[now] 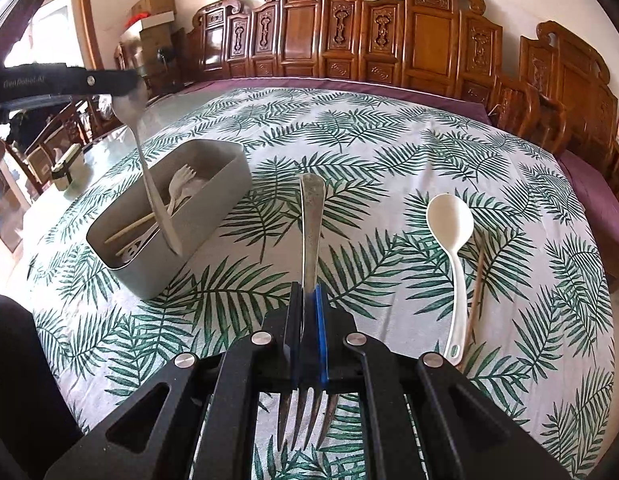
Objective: Organize utensils
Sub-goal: 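Lower the metal spoon into the tray and open the left gripper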
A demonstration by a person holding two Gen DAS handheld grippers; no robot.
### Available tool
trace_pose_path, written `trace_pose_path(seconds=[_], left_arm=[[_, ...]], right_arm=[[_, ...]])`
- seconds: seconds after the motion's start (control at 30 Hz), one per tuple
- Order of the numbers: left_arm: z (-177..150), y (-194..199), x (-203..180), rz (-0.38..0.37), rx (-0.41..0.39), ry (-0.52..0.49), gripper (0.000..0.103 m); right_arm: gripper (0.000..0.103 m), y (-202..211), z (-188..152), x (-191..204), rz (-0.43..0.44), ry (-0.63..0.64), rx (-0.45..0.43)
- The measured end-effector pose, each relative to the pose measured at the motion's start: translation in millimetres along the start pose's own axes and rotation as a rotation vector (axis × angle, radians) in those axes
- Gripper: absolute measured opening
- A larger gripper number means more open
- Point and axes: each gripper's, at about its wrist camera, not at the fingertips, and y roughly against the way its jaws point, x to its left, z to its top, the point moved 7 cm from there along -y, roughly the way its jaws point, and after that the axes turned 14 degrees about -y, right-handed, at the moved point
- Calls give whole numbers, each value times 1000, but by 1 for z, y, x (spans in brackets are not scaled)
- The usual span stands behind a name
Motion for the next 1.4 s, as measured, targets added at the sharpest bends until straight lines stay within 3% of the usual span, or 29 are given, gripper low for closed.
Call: trace_pose_path(seconds=[0.43,0.73,1.13,1.4], left_arm=[[-31,-13,50,100,131,-81,1],[-48,-47,53,86,211,-104,1],[-48,-110,49,34,219,-51,2],[-57,-117,49,13,188,-4,6]], right_arm=[[8,-3,-3,8,12,17,7],[8,11,4,20,70,-7,-36],[8,7,5,30,102,-23,-36],[8,-3,16,32,94,-35,-38]])
